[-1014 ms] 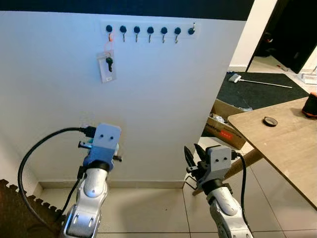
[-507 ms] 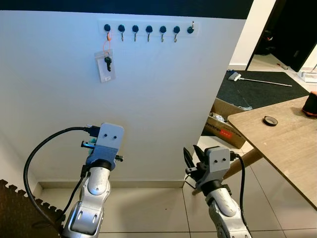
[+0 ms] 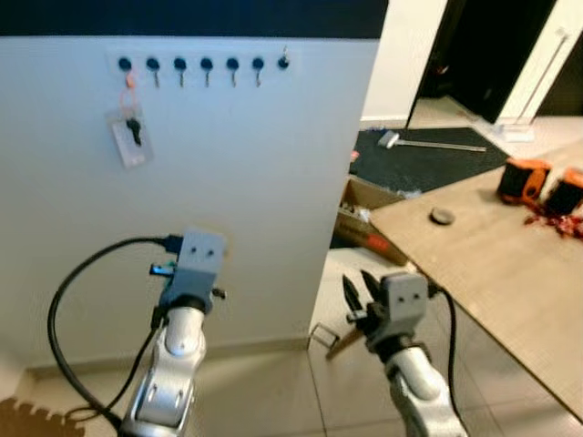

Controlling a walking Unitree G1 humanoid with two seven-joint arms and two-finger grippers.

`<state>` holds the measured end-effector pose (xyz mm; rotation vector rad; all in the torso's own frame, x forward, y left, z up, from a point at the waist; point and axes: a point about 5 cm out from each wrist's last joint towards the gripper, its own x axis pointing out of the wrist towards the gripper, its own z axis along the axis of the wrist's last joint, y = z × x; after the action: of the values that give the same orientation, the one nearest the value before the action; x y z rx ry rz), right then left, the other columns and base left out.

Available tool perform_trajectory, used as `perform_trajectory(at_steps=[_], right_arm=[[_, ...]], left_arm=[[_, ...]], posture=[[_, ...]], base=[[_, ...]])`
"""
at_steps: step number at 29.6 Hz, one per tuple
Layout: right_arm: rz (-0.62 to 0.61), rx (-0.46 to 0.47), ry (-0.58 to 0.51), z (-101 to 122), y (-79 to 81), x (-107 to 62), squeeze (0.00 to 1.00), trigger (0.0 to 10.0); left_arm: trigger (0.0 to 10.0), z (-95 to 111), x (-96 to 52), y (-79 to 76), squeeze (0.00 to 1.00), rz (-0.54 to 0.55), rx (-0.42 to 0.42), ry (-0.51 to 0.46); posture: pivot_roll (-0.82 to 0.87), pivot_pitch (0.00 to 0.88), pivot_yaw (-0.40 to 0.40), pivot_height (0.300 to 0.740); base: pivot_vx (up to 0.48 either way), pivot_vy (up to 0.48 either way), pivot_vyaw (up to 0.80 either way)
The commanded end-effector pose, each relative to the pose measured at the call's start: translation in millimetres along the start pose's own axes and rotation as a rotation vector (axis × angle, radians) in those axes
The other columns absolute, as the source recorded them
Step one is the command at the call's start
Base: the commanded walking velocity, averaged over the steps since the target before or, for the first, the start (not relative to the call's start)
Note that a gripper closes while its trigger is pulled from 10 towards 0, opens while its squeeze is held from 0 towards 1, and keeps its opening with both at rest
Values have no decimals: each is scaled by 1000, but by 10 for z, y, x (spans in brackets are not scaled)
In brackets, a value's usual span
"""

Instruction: Hang keys on a hook

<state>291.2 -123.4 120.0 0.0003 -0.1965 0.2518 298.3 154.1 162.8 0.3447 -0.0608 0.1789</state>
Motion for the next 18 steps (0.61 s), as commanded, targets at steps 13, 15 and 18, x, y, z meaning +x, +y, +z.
perform_trajectory(at_steps=[13,15,18], right_arm=[[6,-4,24,-49,-2,-59,0,10000],[8,-3,24,-52,1,-60,0,10000],[14,-2,23,-49,10,-58,0,10000]], left_arm=[[10000,-40,-15,-38,0,-9,-1,30],[10000,-34,-11,-34,0,-6,-4,31],[10000,-10,0,-21,0,0,-6,23]], posture=[[94,118,-21,740],[95,119,-21,740],[95,120,-21,740]], base=[[0,0,0],[0,0,0],[0,0,0]])
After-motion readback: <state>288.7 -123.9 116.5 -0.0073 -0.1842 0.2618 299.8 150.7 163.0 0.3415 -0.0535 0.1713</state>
